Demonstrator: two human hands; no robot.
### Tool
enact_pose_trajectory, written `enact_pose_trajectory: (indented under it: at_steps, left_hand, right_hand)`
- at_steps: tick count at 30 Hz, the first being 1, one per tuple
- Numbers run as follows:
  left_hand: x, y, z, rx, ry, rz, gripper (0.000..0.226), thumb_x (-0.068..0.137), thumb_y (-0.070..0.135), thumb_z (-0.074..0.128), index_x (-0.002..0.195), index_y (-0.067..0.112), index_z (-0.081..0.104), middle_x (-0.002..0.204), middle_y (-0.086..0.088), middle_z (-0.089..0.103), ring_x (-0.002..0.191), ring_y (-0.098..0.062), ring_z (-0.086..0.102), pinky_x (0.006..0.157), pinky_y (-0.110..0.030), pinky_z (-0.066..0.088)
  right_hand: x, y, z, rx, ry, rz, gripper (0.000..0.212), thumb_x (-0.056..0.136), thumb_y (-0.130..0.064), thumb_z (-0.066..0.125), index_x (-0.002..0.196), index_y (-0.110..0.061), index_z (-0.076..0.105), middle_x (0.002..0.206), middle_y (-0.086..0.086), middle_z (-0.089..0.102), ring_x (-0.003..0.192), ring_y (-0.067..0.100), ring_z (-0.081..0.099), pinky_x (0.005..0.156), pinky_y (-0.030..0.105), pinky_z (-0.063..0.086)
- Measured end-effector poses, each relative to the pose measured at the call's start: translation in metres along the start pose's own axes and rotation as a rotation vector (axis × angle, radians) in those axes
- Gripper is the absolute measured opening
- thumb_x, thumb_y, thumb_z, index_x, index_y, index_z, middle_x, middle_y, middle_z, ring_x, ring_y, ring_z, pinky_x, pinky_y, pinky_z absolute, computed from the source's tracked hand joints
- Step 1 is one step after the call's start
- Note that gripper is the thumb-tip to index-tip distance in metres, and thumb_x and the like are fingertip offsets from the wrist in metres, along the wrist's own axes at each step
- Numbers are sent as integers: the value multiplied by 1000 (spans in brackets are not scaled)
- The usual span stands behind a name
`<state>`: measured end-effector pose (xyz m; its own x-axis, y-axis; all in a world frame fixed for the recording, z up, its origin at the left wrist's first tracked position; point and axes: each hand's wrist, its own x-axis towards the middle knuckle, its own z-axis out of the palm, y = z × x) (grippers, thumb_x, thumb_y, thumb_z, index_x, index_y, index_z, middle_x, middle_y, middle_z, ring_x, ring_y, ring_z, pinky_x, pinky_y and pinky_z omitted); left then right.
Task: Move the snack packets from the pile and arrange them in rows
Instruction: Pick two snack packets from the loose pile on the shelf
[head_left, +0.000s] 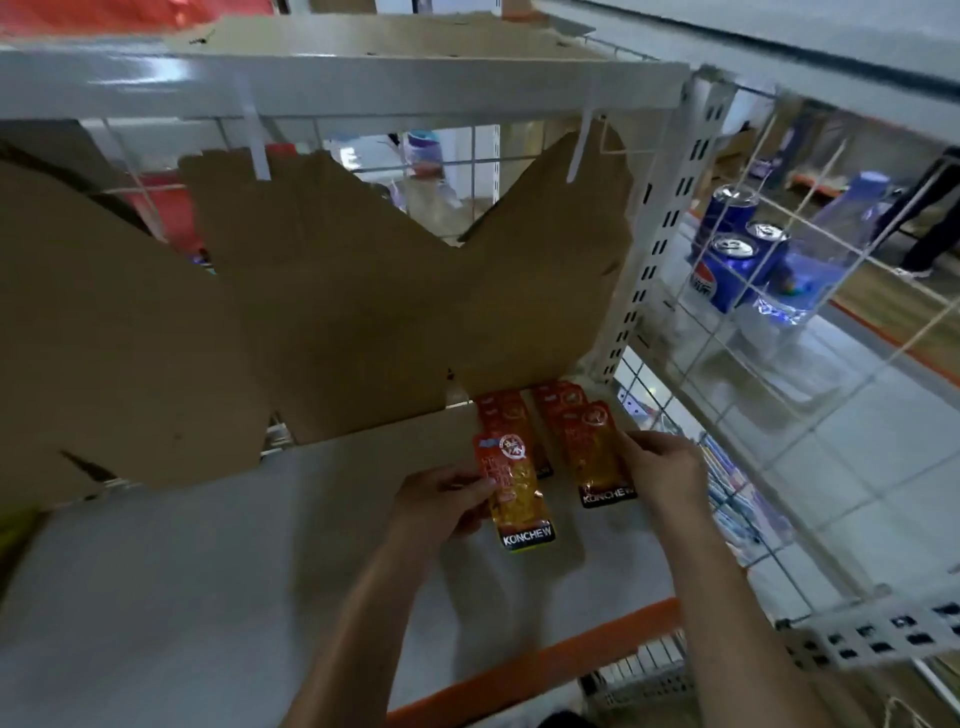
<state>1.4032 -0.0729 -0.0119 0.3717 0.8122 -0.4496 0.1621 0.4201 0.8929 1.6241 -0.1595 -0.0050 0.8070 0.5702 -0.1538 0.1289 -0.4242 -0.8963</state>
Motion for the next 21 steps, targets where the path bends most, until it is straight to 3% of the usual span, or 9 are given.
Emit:
enact_pose_trajectory:
  at_steps: [3, 4, 7, 13, 18, 21]
  left_hand:
    - [3, 3, 6, -1, 32, 6, 11, 84, 7, 76, 77, 15, 74, 63, 0, 71, 55, -9, 63, 54, -19, 53]
    - [5, 3, 7, 0, 48, -3, 8, 84, 9, 77, 79, 15, 75, 65, -2, 72, 57, -11, 64, 55, -20, 53]
    - [9, 5, 12, 9, 70, -25, 6, 83, 13, 78, 89, 11, 76, 72, -5, 74, 60, -12, 65, 54, -19, 52]
    - [18, 9, 24, 50, 64, -29, 10, 87, 14, 74, 96, 9, 76, 81, -9, 74, 69, -15, 67, 60, -20, 52]
    - [28, 12, 29, 46, 82, -25, 10, 87, 14, 74, 95, 9, 75, 81, -7, 75, 75, -17, 69, 64, -23, 53]
    - [34, 11, 30, 45, 88, -27, 7, 87, 15, 74, 92, 11, 76, 84, -9, 77, 77, -18, 69, 68, -28, 53]
  right_hand:
    - [16, -6, 3, -54, -51, -14, 10, 90, -27, 68, 85, -23, 76, 74, -2, 71, 66, 7, 64, 52, 14, 46]
    - [20, -7, 5, -51, -59, -6, 9, 90, -26, 69, 86, -25, 76, 75, -2, 71, 67, 8, 65, 57, 14, 50]
    - [34, -2, 11, -36, -85, 13, 10, 88, -23, 69, 82, -25, 76, 79, -4, 73, 77, 18, 71, 79, 38, 59]
    - [55, 4, 13, -47, -154, 39, 15, 90, -23, 67, 101, -19, 77, 90, 3, 74, 84, 21, 69, 83, 40, 57]
    - [62, 7, 17, -18, -179, 32, 10, 90, -22, 69, 94, -19, 78, 83, 1, 73, 77, 16, 68, 66, 27, 50]
    - [63, 11, 19, -15, -192, 12, 12, 90, -20, 68, 96, -15, 78, 81, 0, 73, 77, 18, 70, 63, 25, 50]
